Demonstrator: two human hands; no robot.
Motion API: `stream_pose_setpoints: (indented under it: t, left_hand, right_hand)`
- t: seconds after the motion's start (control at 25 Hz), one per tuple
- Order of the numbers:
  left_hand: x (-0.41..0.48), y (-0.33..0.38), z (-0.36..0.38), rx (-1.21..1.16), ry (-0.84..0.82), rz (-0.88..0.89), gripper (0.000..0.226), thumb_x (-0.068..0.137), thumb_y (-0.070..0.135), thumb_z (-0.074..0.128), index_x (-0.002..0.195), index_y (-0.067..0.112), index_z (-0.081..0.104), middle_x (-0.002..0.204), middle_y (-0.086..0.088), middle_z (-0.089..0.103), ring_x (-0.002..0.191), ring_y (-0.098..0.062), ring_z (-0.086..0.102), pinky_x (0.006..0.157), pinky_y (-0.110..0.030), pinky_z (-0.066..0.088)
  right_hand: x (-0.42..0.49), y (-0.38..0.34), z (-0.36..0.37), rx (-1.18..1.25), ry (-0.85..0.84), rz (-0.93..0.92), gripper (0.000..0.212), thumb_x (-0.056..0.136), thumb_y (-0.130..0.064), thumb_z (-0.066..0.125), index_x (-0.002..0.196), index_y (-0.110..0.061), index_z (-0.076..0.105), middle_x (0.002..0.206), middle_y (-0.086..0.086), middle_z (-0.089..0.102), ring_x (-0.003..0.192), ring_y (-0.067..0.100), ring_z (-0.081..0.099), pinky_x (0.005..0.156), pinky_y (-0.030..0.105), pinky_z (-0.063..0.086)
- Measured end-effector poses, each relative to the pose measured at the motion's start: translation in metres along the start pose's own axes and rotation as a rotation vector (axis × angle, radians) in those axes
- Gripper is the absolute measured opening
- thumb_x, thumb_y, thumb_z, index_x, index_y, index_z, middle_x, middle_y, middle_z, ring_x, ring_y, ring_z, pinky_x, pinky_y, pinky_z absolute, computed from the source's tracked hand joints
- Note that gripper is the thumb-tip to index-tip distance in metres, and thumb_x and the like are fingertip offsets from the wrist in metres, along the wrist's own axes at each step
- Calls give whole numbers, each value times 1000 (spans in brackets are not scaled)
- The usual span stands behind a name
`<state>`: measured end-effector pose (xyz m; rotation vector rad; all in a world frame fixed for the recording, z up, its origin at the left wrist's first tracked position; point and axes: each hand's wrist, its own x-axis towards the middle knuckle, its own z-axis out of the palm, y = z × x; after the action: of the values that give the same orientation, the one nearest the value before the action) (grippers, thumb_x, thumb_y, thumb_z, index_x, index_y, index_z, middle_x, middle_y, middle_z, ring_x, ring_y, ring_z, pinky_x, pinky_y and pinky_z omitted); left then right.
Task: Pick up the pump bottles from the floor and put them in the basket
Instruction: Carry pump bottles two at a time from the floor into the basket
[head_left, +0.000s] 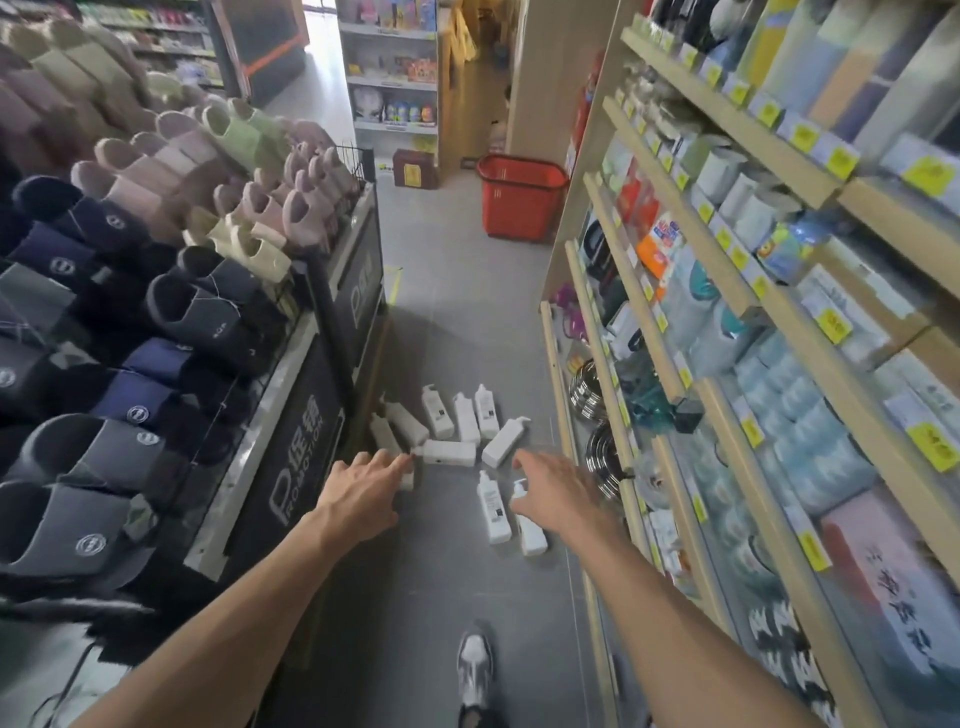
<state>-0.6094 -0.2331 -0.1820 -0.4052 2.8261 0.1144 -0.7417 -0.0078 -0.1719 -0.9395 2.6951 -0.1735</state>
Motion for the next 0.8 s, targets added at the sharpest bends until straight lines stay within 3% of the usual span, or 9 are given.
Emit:
stream_pose_setpoints:
  t: [0.24, 0.4, 0.6, 0.8]
  left_hand:
    - [110, -26, -34, -18, 31, -52, 66, 86, 38, 67, 143, 28, 36, 134, 0, 49, 121, -26, 50, 97, -44, 44]
    - [184, -54, -54, -53, 11, -111, 69, 85, 47, 67, 144, 30, 35, 135, 0, 47, 121, -26, 48, 95, -42, 42]
    - [250, -94, -52, -75, -36, -171, 73, 84, 36, 71, 146, 31, 32, 134, 1, 47, 121, -26, 49, 95, -43, 44]
    - [329, -151, -28, -113, -136, -199, 63, 85, 30, 65, 141, 30, 36, 127, 0, 49, 117, -27, 50, 95, -45, 44]
  right_hand:
    - [132, 12, -15, -14, -6, -45, 41, 88, -37, 70, 122, -25, 52, 119, 1, 62, 108, 28, 60, 81, 37, 46]
    - [225, 16, -28, -20, -68, -62, 39, 86, -25, 64, 123, -22, 52, 122, 5, 62, 113, 31, 57, 90, 39, 49]
    - [315, 8, -27, -33, -114, -96, 41, 87, -27, 64, 126, -20, 53, 125, 4, 61, 112, 32, 57, 89, 38, 48]
    - [414, -7, -6, -46, -203, -80, 43, 86, -33, 67, 125, -23, 53, 127, 1, 60, 116, 29, 56, 94, 39, 46]
